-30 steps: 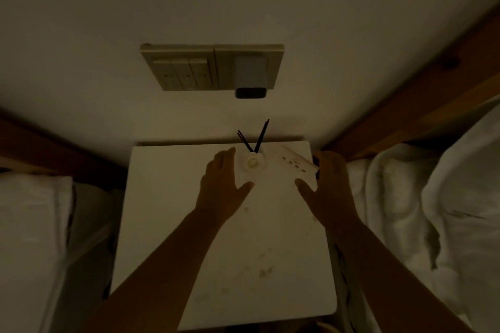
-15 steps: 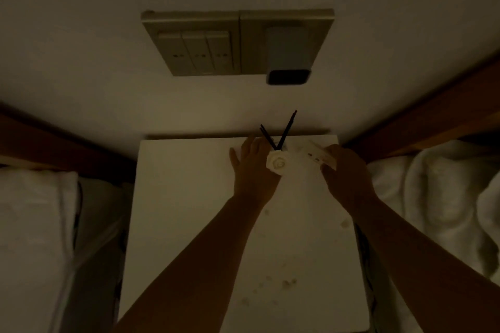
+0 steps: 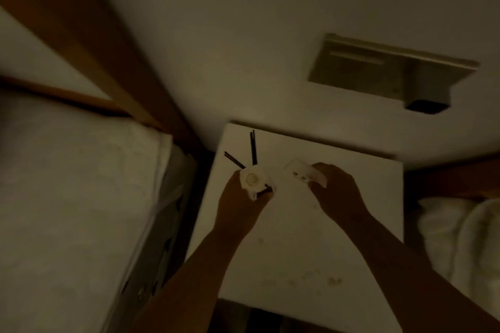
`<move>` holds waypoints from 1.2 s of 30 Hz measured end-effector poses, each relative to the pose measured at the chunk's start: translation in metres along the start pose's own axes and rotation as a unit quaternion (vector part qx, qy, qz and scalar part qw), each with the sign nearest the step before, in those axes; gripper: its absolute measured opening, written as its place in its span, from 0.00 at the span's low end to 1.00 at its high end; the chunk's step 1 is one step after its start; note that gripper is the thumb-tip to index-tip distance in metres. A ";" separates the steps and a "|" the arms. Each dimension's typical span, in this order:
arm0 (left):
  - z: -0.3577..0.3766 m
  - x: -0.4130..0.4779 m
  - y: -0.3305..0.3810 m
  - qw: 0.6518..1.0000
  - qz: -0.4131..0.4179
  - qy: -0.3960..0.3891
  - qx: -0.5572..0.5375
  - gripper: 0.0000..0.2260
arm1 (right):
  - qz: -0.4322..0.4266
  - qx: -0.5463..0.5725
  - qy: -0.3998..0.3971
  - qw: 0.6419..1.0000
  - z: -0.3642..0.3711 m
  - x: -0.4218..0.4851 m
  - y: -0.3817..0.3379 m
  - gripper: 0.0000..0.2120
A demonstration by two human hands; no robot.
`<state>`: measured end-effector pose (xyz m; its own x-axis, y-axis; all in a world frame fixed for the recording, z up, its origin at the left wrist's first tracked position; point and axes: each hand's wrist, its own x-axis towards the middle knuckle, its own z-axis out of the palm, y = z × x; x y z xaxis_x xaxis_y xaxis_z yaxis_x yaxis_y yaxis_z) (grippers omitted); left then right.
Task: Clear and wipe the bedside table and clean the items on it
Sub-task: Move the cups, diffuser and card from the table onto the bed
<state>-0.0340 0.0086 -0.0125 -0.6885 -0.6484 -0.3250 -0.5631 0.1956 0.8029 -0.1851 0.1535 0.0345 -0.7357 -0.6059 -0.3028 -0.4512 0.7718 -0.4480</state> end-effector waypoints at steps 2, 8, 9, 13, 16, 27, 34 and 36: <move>-0.041 -0.013 -0.023 0.996 -0.056 -0.028 0.058 0.18 | -0.051 -0.005 -0.052 0.997 0.012 0.000 -0.044 0.18; -0.161 -0.077 -0.090 0.983 -0.133 0.124 0.008 0.22 | -0.183 -0.024 -0.202 0.962 0.067 -0.001 -0.186 0.18; -0.178 -0.088 -0.102 0.978 -0.145 0.148 0.002 0.23 | -0.196 -0.030 -0.226 0.954 0.080 -0.002 -0.211 0.17; -0.233 -0.114 -0.149 0.952 -0.209 0.223 -0.014 0.21 | -0.259 -0.049 -0.265 0.927 0.121 0.002 -0.294 0.15; -0.262 -0.125 -0.185 0.939 -0.224 0.262 -0.015 0.24 | -0.323 -0.074 -0.275 0.903 0.152 0.009 -0.347 0.15; -0.328 -0.141 -0.251 0.898 -0.243 0.364 -0.050 0.12 | -0.447 -0.145 -0.296 0.832 0.242 0.010 -0.470 0.13; -0.334 -0.147 -0.267 0.853 -0.294 0.406 -0.145 0.24 | -0.457 -0.163 -0.289 0.825 0.276 0.014 -0.492 0.13; -0.329 -0.148 -0.269 0.859 -0.276 0.412 -0.126 0.23 | -0.458 -0.165 -0.295 0.823 0.282 0.012 -0.490 0.13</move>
<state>0.3699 -0.1898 -0.0158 0.2678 -0.9121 -0.3105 -0.5111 -0.4076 0.7567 0.1693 -0.2865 0.0125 0.3172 -0.8756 -0.3643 -0.8637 -0.1081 -0.4923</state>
